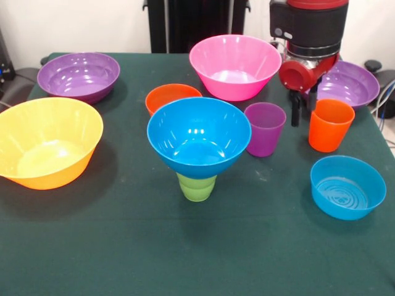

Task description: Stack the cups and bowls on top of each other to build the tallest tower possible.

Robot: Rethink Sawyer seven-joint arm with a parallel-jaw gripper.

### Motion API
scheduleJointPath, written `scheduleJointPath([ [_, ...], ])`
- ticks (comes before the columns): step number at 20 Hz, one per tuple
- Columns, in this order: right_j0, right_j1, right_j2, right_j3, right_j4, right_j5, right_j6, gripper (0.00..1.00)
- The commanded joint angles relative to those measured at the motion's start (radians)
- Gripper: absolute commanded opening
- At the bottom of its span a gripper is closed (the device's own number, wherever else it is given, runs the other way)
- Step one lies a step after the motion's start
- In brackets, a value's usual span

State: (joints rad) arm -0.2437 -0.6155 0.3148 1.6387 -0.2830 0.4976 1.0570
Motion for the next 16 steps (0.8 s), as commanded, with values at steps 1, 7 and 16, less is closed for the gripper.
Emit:
scheduleJointPath([
  [1,0.019,0.002,0.033,0.051,0.023,0.044,0.145,1.0],
  [7,0.008,0.001,0.069,0.092,0.048,0.014,0.147,1.0],
  [16,0.014,0.025,0.079,0.113,0.065,-0.068,0.169,1.0],
])
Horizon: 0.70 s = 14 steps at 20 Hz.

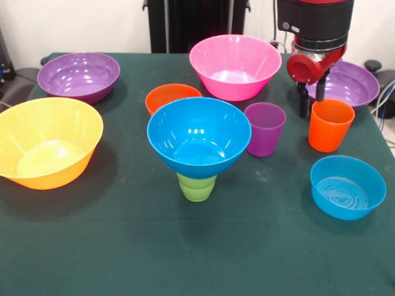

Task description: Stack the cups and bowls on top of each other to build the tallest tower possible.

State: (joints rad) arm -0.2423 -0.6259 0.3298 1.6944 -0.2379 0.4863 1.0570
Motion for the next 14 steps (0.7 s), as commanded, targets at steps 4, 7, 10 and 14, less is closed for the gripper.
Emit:
scheduleJointPath([
  [4,0.013,0.048,0.067,0.072,0.01,-0.116,0.179,1.0],
  [7,-0.003,0.048,0.088,0.088,0.001,-0.197,0.185,1.0],
  [10,-0.009,0.05,0.092,0.09,-0.005,-0.235,0.183,1.0],
  [14,0.003,0.055,0.082,0.081,0.001,-0.246,0.183,1.0],
])
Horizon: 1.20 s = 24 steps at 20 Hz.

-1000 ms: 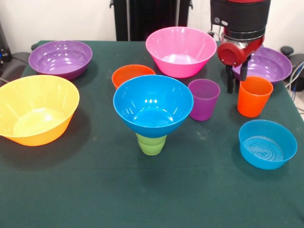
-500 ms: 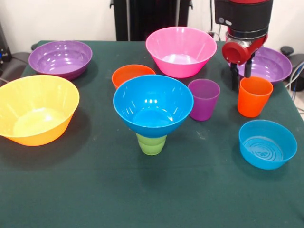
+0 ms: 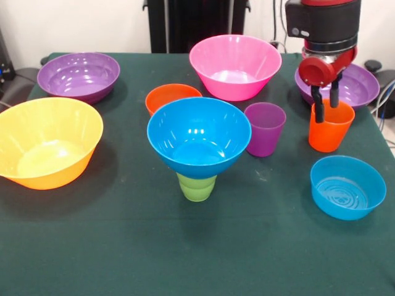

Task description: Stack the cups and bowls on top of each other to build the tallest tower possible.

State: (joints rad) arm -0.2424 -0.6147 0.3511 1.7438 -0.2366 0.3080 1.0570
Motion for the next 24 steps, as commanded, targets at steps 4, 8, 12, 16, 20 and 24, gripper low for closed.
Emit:
scheduleJointPath([
  [4,0.003,0.048,0.059,0.035,0.001,-0.088,0.181,1.0],
  [8,0.017,0.057,0.036,0.02,-0.004,-0.076,0.172,1.0],
  [12,0.038,0.08,0.0,-0.004,-0.018,-0.045,0.158,1.0],
  [16,0.082,0.099,-0.052,-0.046,-0.016,0.05,0.147,1.0],
  [20,0.098,0.115,-0.076,-0.059,-0.02,0.043,0.139,1.0],
  [24,0.111,0.125,-0.093,-0.068,-0.022,0.037,0.134,1.0],
])
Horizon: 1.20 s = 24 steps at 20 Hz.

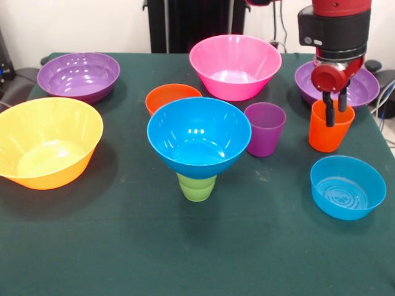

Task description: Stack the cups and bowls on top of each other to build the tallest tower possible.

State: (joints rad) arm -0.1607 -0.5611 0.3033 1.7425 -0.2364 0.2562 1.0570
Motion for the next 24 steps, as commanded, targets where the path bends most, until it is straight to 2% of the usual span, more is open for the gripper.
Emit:
scheduleJointPath([
  [1,0.032,0.08,-0.05,-0.073,-0.026,0.086,0.131,1.0],
  [8,0.038,0.085,-0.062,-0.076,-0.034,0.07,0.119,1.0],
  [17,0.012,0.095,-0.06,-0.077,-0.042,0.068,0.09,1.0],
  [24,0.031,0.127,-0.089,-0.107,-0.033,0.069,0.107,1.0],
])
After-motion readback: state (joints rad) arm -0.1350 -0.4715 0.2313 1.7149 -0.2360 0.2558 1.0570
